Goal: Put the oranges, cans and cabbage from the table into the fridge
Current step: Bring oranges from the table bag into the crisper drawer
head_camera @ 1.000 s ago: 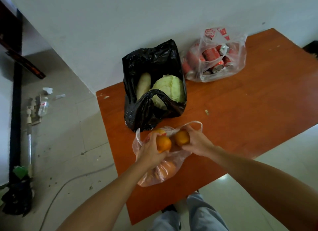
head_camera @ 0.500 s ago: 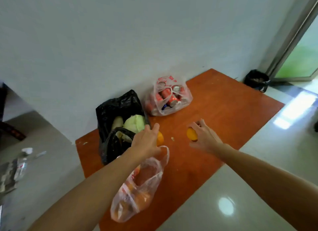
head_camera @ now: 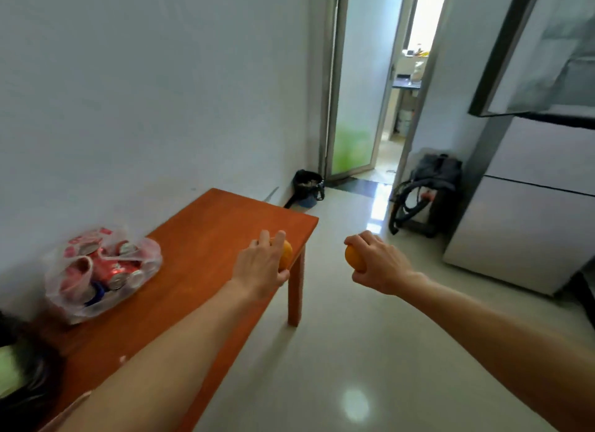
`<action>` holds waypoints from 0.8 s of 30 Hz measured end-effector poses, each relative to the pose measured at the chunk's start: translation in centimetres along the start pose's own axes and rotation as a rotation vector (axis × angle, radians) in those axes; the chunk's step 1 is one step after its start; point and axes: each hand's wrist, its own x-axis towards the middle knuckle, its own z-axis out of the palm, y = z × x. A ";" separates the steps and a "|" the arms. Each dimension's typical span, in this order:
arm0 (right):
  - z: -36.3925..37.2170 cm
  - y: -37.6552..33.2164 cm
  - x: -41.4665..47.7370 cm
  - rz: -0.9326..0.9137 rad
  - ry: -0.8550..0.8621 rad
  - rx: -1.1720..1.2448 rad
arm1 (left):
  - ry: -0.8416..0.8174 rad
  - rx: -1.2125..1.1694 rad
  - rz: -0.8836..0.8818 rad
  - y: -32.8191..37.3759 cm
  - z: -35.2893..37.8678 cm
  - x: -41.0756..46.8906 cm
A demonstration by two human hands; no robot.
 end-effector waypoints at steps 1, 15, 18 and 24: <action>-0.7 2.6 -0.7 0.034 0.005 -0.016 | -0.006 -0.016 0.038 2.3 0.3 1.7; -7.8 32.3 -2.2 0.435 0.116 -0.227 | 0.013 0.010 0.559 28.1 5.3 29.0; -10.6 37.9 -2.1 0.540 0.168 -0.254 | 0.054 -0.005 0.681 33.8 4.9 35.3; -14.6 48.9 -4.4 0.740 0.208 -0.267 | 0.069 -0.055 0.847 46.3 4.8 43.8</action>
